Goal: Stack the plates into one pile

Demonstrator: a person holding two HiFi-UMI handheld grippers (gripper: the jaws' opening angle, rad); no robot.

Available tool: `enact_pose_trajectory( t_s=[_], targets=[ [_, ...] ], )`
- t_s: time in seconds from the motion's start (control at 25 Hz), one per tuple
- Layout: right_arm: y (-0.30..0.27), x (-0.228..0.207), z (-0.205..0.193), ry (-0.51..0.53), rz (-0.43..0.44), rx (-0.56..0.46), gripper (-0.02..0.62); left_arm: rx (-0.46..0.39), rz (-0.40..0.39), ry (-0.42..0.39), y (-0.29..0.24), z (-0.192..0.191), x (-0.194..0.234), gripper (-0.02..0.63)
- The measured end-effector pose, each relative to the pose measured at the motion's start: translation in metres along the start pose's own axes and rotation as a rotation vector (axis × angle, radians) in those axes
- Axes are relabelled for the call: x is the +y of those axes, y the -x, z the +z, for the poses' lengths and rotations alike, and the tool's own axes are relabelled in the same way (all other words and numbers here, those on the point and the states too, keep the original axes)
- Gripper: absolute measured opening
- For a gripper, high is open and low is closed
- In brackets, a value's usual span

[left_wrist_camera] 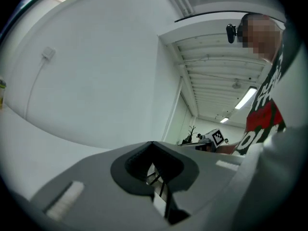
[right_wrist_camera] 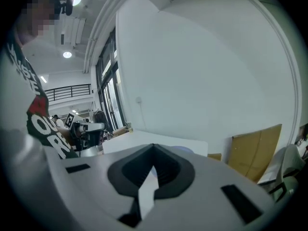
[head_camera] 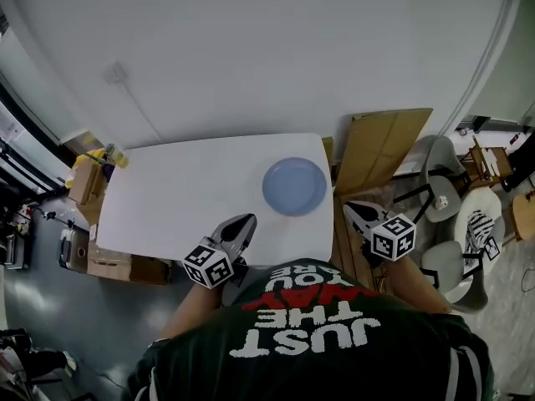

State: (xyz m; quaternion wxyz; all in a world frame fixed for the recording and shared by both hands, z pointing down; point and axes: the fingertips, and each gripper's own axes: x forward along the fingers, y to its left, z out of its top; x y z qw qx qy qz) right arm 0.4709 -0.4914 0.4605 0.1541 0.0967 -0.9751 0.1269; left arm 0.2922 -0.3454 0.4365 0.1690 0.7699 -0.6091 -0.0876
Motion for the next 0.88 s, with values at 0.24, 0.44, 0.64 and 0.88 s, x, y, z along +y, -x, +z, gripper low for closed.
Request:
enact_pose_trajectory(
  t_s=[0.24, 0.44, 0.64, 0.88],
  targets=[
    [-0.001, 0.01, 0.001, 0.039, -0.002, 0.029, 0.006, -0.012, 0.012, -0.042, 0.015, 0.005, 0.003, 0.008],
    [-0.01, 0.01, 0.002, 0.053, -0.009, 0.043, 0.005, -0.007, 0.014, -0.052, 0.016, 0.003, 0.011, 0.008],
    [-0.012, 0.008, -0.004, 0.049, -0.014, 0.053, 0.006, 0.003, 0.02, -0.061, 0.015, -0.002, 0.012, 0.008],
    [-0.02, -0.003, -0.002, 0.053, -0.022, 0.065, 0.006, 0.011, 0.041, -0.067, 0.009, 0.001, 0.03, 0.008]
  ],
)
